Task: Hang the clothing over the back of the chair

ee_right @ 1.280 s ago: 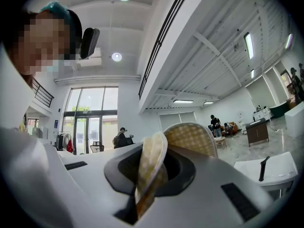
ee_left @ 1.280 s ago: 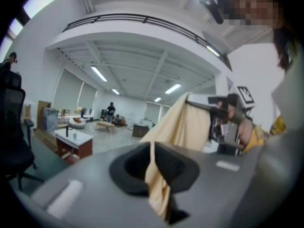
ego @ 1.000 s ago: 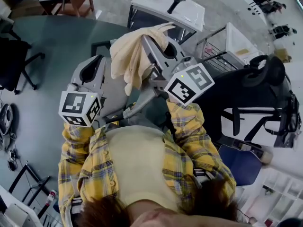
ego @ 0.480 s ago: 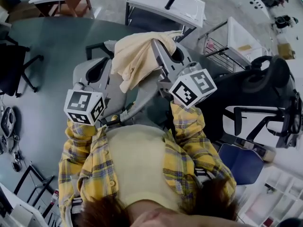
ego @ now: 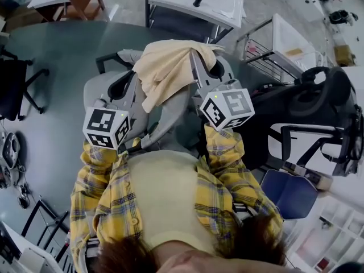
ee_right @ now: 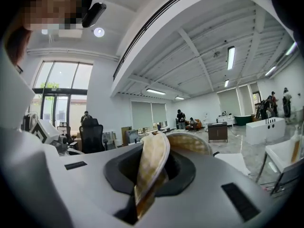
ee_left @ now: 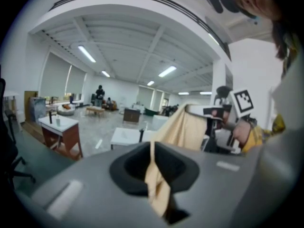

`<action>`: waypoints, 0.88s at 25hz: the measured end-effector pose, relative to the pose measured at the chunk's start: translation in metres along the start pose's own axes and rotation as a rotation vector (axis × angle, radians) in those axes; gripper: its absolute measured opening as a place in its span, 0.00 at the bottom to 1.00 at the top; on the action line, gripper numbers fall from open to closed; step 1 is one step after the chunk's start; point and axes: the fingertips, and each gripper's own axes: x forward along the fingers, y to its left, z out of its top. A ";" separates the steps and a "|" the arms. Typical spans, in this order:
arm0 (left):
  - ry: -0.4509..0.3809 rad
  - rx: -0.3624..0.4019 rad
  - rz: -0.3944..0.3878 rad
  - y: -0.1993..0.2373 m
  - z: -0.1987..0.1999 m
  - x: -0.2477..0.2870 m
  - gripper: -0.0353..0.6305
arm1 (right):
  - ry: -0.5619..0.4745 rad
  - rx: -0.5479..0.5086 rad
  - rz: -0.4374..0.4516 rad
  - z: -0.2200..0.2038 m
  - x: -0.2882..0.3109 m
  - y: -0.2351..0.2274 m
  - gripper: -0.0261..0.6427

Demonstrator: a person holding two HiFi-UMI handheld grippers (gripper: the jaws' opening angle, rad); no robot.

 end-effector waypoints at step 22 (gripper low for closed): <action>0.094 -0.012 -0.052 -0.004 -0.032 0.040 0.07 | 0.195 -0.168 -0.331 -0.087 -0.004 -0.071 0.09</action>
